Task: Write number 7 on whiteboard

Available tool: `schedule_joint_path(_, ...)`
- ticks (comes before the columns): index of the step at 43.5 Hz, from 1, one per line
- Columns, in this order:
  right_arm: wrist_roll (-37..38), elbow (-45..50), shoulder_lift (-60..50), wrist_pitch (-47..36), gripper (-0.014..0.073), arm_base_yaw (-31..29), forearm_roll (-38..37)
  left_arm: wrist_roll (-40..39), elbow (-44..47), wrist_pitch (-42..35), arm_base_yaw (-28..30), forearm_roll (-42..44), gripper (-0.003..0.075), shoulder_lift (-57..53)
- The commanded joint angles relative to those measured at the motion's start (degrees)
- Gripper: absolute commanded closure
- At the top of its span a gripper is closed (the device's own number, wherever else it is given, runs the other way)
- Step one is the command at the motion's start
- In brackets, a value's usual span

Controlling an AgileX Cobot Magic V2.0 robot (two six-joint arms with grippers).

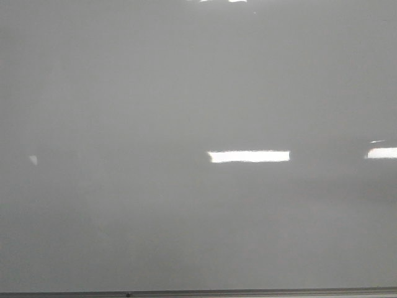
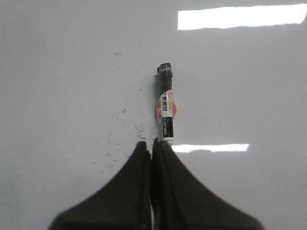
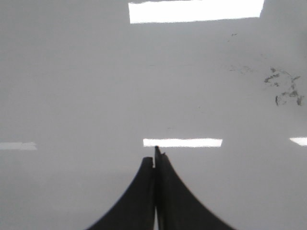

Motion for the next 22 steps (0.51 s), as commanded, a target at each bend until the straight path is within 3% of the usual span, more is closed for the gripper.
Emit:
schedule_joint_path(1,-0.10,-0.14,-1.10,-4.39,0.0661,-0.42,-0.69,-0.55,0.78,-4.38,-0.43,-0.60,0.0741,-0.69)
schedule_joint_path(15,-0.10,-0.14,-1.10,-8.05,0.0661,-0.42,-0.69,-0.55,0.78,-4.78,-0.43,-0.60,0.0741,-0.69)
schedule_joint_path(22,-0.10,-0.97,-1.10,-15.65,0.0661,-0.42,-0.69,-0.65,0.18,-8.84,-0.43,-0.60,0.0741,-0.69)
